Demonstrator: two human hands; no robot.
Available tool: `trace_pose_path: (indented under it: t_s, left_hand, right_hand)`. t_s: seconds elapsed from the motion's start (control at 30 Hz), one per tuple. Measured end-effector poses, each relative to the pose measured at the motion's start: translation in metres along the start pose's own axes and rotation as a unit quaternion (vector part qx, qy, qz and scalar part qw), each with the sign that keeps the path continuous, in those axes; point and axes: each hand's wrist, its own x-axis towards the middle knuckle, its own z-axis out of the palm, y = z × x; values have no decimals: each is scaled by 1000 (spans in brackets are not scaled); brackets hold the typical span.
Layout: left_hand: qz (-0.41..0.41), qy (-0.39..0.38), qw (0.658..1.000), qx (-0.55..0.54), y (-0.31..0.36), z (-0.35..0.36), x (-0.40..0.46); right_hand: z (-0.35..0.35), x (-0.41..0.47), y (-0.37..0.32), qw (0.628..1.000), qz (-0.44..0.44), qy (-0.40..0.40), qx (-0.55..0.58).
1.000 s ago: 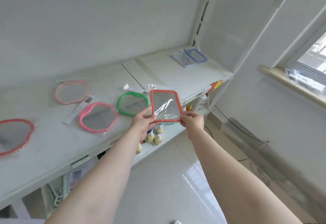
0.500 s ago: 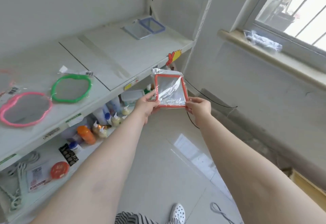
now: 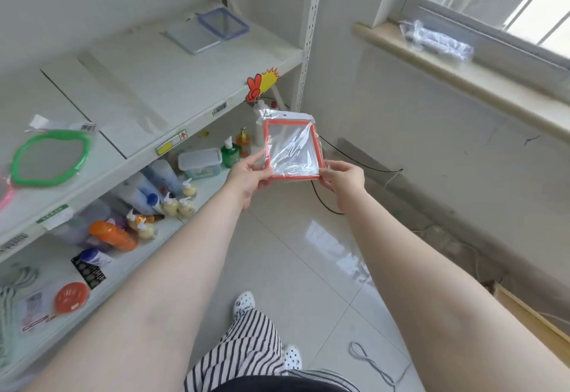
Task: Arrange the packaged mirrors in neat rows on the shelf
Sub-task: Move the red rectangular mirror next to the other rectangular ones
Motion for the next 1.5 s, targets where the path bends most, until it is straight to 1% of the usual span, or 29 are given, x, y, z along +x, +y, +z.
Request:
trace_pose_path:
  t_s: [0.17,0.3,0.43,0.57,0.77,0.9,1.0,1.2,1.3,1.5]
  left_hand:
    - [-5,-11,1000,5,12,14,42]
    - [-6,-35,999,-8,34,26,82]
    - [-8,-48,999,-4,59,36,119]
    - [-1,-54,999,6,78,36,147]
    - [-10,-5,1000,-18,102,25,184]
    - [6,25,999,-33,115,20,218]
    - [29,66,996,-52,131,18,240]
    - [45,132,982,-125,153,8,276]
    - [55,185,971,-140,160,-1,283]
    - [68,256,949,-173,169,-36,285]
  right_hand:
    - [3,35,-18,1000,17,13,3]
    - [9,67,-46,1000,4,26,-5]
    - [19,99,-73,999,2,46,10]
    - [35,126,-88,999,3,43,8]
    - [70,171,-117,1000,0,9,-27]
    - [94,205,-140,998,-10,-29,-49]
    - [115,235,-163,995,-28,-65,-69]
    - [159,285,-213,981,-55,-156,-100]
    - [185,300,-220,969,-65,-204,-125]
    - [243,306,-227,946,-58,-281,-152]
